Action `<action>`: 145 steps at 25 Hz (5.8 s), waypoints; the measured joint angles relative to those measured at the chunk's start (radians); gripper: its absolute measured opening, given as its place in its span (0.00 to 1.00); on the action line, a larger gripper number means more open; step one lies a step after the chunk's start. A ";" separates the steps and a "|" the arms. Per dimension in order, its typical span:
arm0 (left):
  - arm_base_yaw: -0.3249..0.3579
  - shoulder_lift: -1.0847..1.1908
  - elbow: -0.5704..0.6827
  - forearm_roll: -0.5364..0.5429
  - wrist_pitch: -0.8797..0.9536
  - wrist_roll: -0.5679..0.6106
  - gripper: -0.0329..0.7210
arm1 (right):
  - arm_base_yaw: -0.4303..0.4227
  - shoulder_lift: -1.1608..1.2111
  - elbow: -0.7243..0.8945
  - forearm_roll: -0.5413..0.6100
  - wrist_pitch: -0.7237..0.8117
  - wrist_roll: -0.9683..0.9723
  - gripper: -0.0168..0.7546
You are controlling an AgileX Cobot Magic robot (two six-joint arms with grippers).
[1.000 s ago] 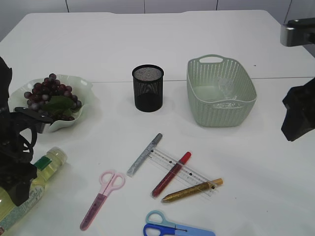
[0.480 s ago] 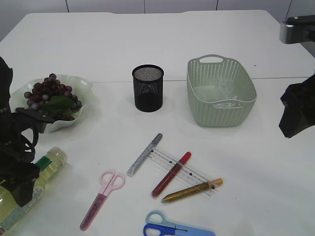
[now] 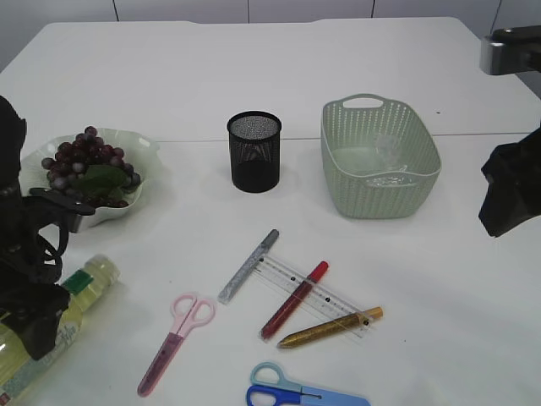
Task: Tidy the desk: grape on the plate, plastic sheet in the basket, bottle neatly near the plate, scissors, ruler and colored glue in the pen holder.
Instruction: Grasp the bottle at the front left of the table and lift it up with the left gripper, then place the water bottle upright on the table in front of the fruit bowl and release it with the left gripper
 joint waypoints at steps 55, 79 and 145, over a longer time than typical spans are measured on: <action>-0.016 0.049 0.029 0.044 -0.051 -0.055 0.82 | 0.000 0.000 0.000 0.000 -0.004 -0.013 0.69; -0.016 0.065 0.027 0.011 -0.085 -0.053 0.62 | 0.000 0.000 0.000 0.000 -0.004 -0.013 0.69; -0.019 0.202 0.565 0.082 -2.226 -0.175 0.61 | 0.000 0.000 0.000 0.000 -0.010 -0.013 0.69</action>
